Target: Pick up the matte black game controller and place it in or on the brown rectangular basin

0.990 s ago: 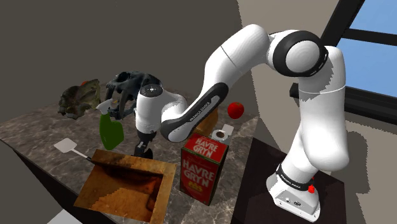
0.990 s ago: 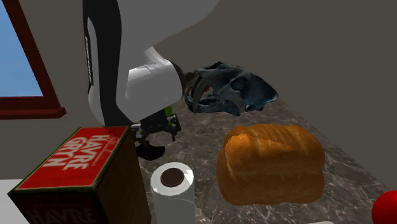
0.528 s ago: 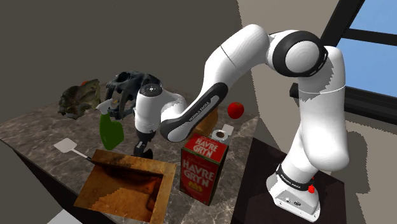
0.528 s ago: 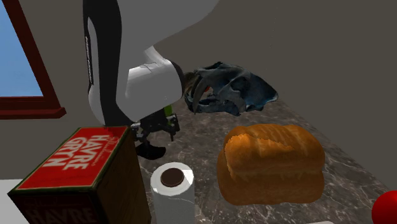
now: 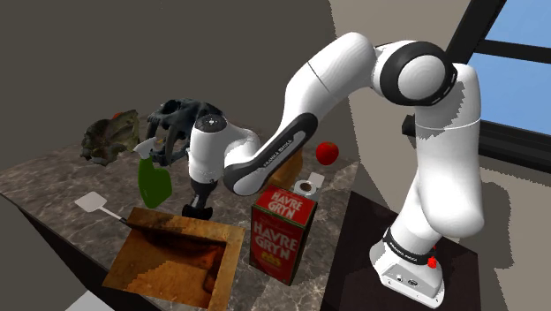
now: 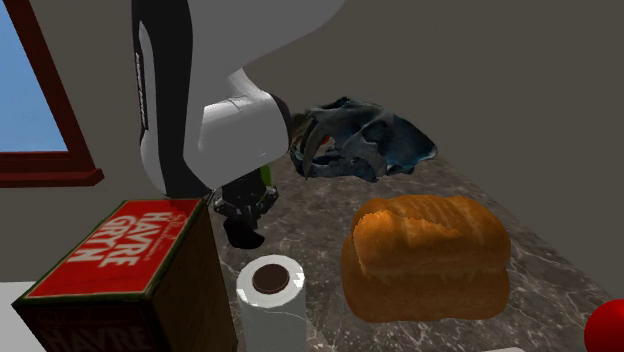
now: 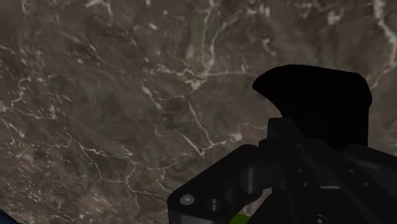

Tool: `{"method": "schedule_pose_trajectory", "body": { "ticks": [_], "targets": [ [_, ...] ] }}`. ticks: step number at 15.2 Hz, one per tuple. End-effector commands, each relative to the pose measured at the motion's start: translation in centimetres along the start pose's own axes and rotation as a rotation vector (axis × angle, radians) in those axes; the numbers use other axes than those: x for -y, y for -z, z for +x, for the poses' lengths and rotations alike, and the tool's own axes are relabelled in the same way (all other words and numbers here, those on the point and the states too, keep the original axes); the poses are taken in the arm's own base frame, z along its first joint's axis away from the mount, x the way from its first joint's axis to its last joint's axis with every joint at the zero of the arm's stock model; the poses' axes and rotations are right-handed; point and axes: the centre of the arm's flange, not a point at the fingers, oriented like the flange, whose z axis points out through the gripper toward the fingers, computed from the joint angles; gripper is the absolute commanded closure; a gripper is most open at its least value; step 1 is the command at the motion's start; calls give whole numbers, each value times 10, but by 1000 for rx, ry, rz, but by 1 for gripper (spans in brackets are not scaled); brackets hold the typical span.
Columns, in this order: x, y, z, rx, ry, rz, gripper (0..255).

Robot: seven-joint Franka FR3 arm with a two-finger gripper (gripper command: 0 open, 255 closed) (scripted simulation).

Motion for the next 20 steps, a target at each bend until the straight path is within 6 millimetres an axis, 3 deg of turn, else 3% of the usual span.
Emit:
{"method": "schedule_pose_trajectory", "body": {
  "ticks": [1, 2, 5, 13, 20],
  "targets": [
    [0, 0, 0, 0, 0, 0, 255],
    [0, 0, 0, 0, 0, 0, 0],
    [-63, -1, 52, 174, 29, 516, 0],
    [-43, -36, 45, 174, 29, 516, 0],
    [-44, -36, 45, 174, 29, 516, 0]
  ]
}}
